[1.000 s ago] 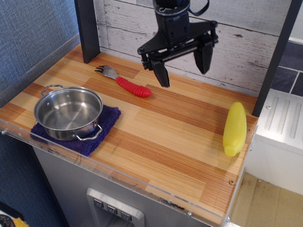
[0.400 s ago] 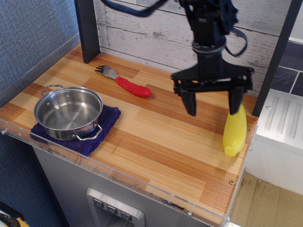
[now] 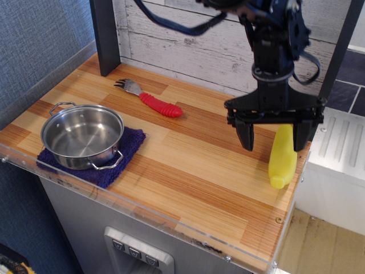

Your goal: Put the banana in the silver pan

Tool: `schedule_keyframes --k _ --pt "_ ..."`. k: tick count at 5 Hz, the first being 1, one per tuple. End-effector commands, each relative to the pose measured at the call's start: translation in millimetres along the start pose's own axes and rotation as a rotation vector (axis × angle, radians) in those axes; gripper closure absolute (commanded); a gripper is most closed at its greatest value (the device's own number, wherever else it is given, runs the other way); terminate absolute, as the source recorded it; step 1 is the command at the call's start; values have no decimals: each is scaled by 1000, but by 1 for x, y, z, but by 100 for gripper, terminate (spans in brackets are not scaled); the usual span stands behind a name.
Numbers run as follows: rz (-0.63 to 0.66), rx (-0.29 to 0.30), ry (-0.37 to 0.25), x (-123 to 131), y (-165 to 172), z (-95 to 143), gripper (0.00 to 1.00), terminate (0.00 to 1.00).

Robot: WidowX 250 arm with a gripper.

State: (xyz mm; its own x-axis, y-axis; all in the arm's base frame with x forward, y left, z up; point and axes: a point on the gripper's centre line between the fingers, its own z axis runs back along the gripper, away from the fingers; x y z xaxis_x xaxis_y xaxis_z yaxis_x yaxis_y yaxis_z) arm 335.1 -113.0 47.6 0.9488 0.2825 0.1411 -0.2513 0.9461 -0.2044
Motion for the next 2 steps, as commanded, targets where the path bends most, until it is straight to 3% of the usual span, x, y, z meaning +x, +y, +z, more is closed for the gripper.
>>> schedule_keyframes --k 1,2 --pt "-36 28 -23 -5 -5 -4 0 0" --pt "-45 34 -14 -5 -7 -12 0 0"
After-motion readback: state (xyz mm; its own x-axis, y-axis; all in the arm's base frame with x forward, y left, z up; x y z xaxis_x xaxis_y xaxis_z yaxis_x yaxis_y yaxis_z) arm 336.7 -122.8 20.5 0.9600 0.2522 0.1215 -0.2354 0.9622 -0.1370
